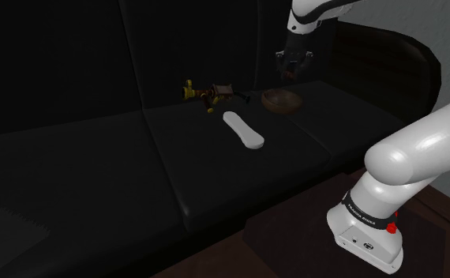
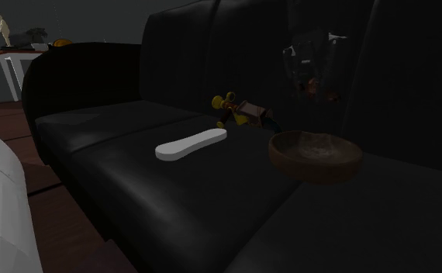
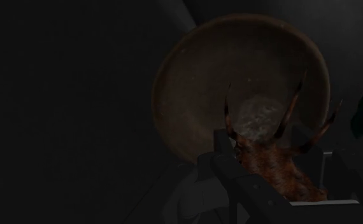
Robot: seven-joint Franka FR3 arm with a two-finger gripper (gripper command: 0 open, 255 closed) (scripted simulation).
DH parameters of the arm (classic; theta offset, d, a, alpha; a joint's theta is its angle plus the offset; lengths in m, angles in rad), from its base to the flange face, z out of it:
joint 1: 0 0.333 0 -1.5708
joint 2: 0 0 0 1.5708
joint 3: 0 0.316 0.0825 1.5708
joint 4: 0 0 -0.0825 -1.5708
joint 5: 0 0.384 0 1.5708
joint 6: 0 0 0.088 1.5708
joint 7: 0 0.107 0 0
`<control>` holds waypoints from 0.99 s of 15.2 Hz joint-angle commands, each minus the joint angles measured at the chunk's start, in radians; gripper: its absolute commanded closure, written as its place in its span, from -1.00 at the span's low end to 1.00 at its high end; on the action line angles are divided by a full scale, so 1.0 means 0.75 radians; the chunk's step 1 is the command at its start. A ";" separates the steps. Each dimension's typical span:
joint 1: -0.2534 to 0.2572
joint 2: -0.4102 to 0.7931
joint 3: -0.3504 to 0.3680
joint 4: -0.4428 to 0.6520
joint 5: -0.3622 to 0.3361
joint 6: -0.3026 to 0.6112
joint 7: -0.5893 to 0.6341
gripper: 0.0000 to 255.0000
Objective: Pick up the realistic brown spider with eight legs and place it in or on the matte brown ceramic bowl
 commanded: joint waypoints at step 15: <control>-0.012 0.060 -0.010 -0.193 -0.023 0.254 0.014 1.00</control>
